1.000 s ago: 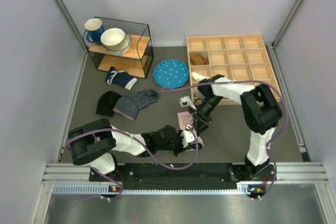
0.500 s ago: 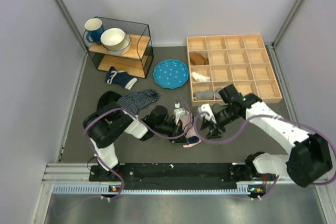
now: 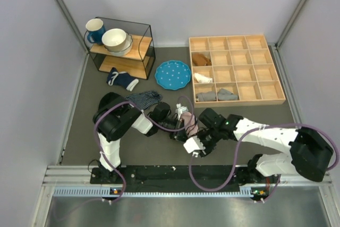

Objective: Roll the underwear
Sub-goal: Roll the underwear to the center of the board.

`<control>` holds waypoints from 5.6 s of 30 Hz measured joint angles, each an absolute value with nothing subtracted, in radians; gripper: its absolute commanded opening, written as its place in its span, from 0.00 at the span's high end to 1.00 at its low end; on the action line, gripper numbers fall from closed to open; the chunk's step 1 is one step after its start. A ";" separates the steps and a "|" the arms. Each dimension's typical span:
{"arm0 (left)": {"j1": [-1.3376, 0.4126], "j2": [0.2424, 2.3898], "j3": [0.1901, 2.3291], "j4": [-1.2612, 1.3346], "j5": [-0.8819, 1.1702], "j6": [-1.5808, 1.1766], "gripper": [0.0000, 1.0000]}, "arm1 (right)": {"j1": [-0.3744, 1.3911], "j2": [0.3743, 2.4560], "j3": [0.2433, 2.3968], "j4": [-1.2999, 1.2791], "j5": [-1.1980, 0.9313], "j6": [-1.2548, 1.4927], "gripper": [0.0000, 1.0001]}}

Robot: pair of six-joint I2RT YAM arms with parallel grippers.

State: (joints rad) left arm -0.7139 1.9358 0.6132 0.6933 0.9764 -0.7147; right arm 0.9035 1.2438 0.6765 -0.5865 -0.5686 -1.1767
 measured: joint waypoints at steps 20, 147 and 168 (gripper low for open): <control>-0.613 1.776 0.415 0.950 0.896 -0.883 0.60 | 0.938 1.391 0.669 -0.441 -0.378 -1.159 0.58; -0.762 2.047 0.963 0.086 1.118 -0.345 0.99 | 0.817 1.052 0.533 -0.596 -0.536 -1.309 0.37; -0.736 1.769 0.808 0.197 0.768 -0.298 0.52 | 0.826 1.166 0.539 -0.503 -0.354 -1.248 0.88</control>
